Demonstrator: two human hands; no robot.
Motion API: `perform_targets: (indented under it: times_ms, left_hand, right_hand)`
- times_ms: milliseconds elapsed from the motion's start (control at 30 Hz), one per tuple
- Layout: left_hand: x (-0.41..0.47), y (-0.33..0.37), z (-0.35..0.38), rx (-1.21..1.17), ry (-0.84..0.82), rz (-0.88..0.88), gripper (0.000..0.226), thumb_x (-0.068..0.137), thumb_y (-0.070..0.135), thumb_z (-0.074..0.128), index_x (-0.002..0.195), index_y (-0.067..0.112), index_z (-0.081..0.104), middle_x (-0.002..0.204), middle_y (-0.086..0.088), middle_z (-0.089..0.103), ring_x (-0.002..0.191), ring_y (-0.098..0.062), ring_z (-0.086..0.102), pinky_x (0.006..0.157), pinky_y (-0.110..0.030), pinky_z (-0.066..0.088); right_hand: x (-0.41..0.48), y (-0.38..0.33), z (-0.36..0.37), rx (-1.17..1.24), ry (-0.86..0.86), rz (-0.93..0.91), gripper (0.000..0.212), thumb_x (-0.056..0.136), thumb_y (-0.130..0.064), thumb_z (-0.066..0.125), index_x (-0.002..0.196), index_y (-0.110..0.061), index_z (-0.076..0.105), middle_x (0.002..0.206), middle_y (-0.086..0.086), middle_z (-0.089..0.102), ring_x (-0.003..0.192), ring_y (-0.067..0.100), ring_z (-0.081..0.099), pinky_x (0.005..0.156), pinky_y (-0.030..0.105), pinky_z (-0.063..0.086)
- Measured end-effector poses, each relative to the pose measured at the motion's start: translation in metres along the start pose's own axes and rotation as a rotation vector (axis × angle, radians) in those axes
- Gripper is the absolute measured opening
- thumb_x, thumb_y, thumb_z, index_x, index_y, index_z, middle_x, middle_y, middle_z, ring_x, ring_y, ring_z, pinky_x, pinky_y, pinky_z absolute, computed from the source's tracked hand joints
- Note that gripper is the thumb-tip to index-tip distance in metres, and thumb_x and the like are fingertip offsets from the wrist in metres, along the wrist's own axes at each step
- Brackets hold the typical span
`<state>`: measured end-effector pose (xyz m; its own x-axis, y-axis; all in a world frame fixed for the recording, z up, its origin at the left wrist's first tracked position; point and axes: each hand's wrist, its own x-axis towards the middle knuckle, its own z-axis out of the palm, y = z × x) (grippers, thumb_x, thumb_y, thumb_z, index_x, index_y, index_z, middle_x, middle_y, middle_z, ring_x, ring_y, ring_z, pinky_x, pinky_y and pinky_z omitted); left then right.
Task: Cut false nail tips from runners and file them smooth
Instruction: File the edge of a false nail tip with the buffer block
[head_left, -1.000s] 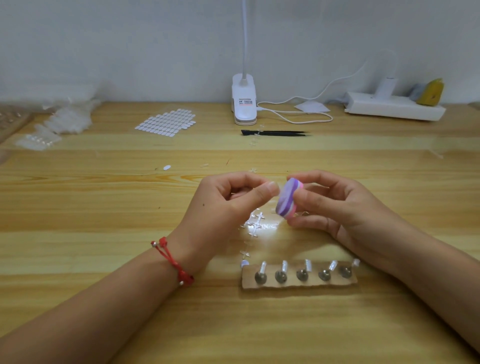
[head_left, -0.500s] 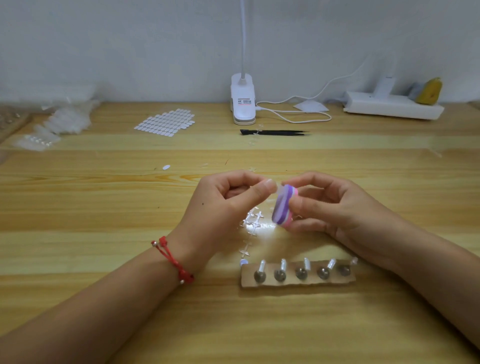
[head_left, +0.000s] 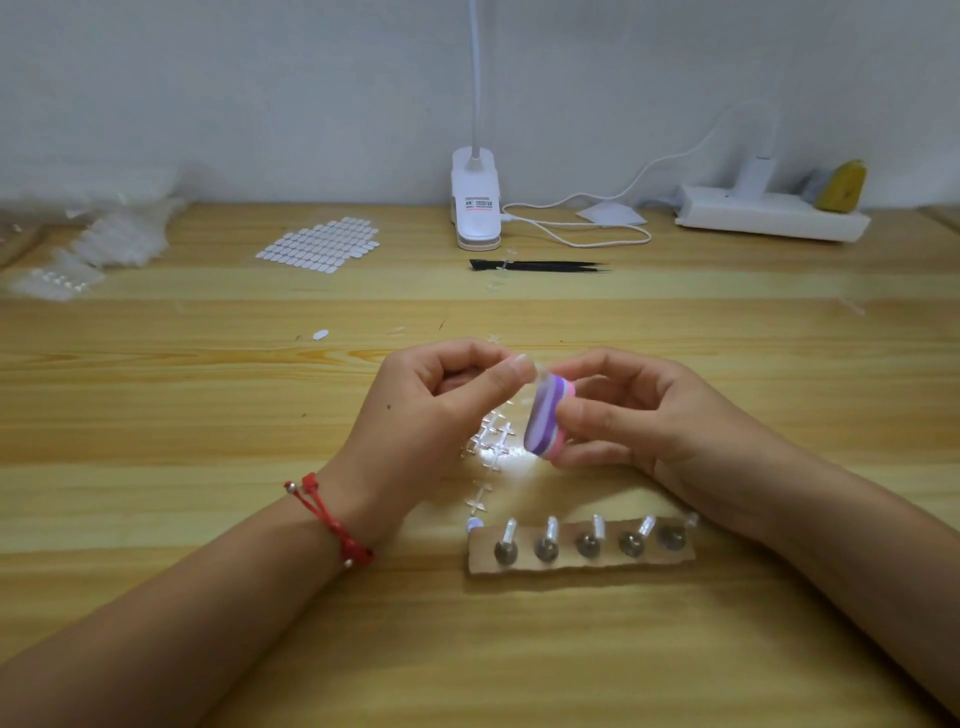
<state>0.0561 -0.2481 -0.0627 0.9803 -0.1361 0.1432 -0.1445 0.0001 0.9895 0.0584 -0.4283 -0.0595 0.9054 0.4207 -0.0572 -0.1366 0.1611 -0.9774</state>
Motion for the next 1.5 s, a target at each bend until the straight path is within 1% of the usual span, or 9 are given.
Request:
perform_targets:
  times_ms: [333,467,600,733,867,967,1067,1400,1500]
  left_hand:
    - [-0.0003,-0.0013,-0.0002,0.007,-0.022,0.002,0.012,0.08,0.021,0.067,0.076,0.01,0.072,0.063,-0.01,0.041,0.046,-0.006,0.03,0.044,-0.01,0.029]
    - [-0.0002,-0.0016,-0.0003,-0.011,-0.008,0.006,0.014,0.079,0.021,0.067,0.077,0.008,0.071,0.062,-0.008,0.042,0.042,-0.003,0.032,0.044,-0.008,0.03]
    - [-0.0002,-0.0023,0.0002,0.016,-0.013,0.007,0.01,0.082,0.017,0.067,0.075,0.01,0.071,0.056,-0.002,0.038,0.045,-0.005,0.028,0.043,-0.01,0.028]
    - [-0.0005,-0.0012,0.0006,0.009,0.006,0.008,0.014,0.079,0.021,0.068,0.077,0.007,0.071,0.059,-0.007,0.036,0.044,-0.005,0.029,0.044,-0.009,0.029]
    - [-0.0002,-0.0018,-0.0001,0.022,-0.002,0.003,0.012,0.082,0.017,0.067,0.077,0.007,0.071,0.061,-0.009,0.037,0.045,-0.006,0.028,0.044,-0.01,0.028]
    - [0.0004,-0.0029,-0.0007,-0.001,0.013,0.017,0.013,0.083,0.016,0.066,0.08,0.004,0.071,0.052,0.003,0.042,0.041,0.0,0.033,0.044,-0.007,0.03]
    - [0.0007,-0.0025,-0.0006,-0.001,0.007,0.028,0.01,0.084,0.012,0.065,0.081,0.004,0.07,0.046,0.014,0.047,0.038,0.001,0.039,0.045,-0.004,0.031]
    - [-0.0003,-0.0003,0.0,0.005,-0.01,0.033,0.011,0.079,0.02,0.067,0.074,0.011,0.07,0.056,-0.008,0.032,0.045,-0.006,0.026,0.043,-0.011,0.027]
    - [-0.0001,-0.001,0.0002,-0.004,-0.025,0.025,0.012,0.077,0.023,0.067,0.072,0.012,0.07,0.057,-0.006,0.031,0.046,-0.008,0.026,0.043,-0.011,0.027]
  right_hand:
    - [0.0011,0.0014,-0.0016,0.059,0.097,-0.037,0.024,0.065,-0.02,0.076,0.089,-0.017,0.076,0.084,0.008,0.074,0.074,0.015,0.072,0.063,0.022,0.057]
    - [-0.0005,-0.0002,0.0015,0.01,0.007,-0.01,0.021,0.065,-0.019,0.079,0.086,-0.021,0.078,0.082,0.006,0.074,0.073,0.015,0.072,0.062,0.02,0.056]
    - [0.0017,0.0012,-0.0016,0.09,0.111,-0.04,0.026,0.063,-0.021,0.074,0.089,-0.017,0.075,0.083,0.008,0.074,0.072,0.014,0.071,0.061,0.022,0.056]
    - [-0.0004,-0.0018,0.0002,-0.002,-0.006,0.008,0.025,0.06,-0.019,0.082,0.085,-0.02,0.079,0.081,0.006,0.074,0.072,0.015,0.072,0.062,0.021,0.056]
    - [0.0005,0.0013,0.0001,0.07,0.104,-0.036,0.025,0.062,-0.021,0.075,0.087,-0.017,0.076,0.081,0.008,0.074,0.071,0.013,0.071,0.06,0.022,0.056]
    - [0.0012,0.002,0.0001,0.09,0.157,-0.046,0.033,0.063,-0.021,0.073,0.095,-0.013,0.071,0.08,0.009,0.073,0.071,0.014,0.071,0.06,0.022,0.056]
    - [-0.0004,0.0008,0.0022,0.032,0.105,-0.033,0.03,0.059,-0.022,0.076,0.088,-0.016,0.075,0.081,0.009,0.074,0.071,0.016,0.072,0.059,0.021,0.056]
    - [-0.0008,0.0036,0.0027,-0.022,0.065,-0.062,0.028,0.062,-0.026,0.077,0.089,-0.021,0.078,0.083,0.007,0.074,0.075,0.016,0.072,0.063,0.021,0.056]
    - [-0.0004,0.0036,-0.0004,0.026,0.106,-0.066,0.025,0.063,-0.024,0.076,0.087,-0.019,0.077,0.082,0.008,0.074,0.074,0.015,0.071,0.062,0.022,0.057]
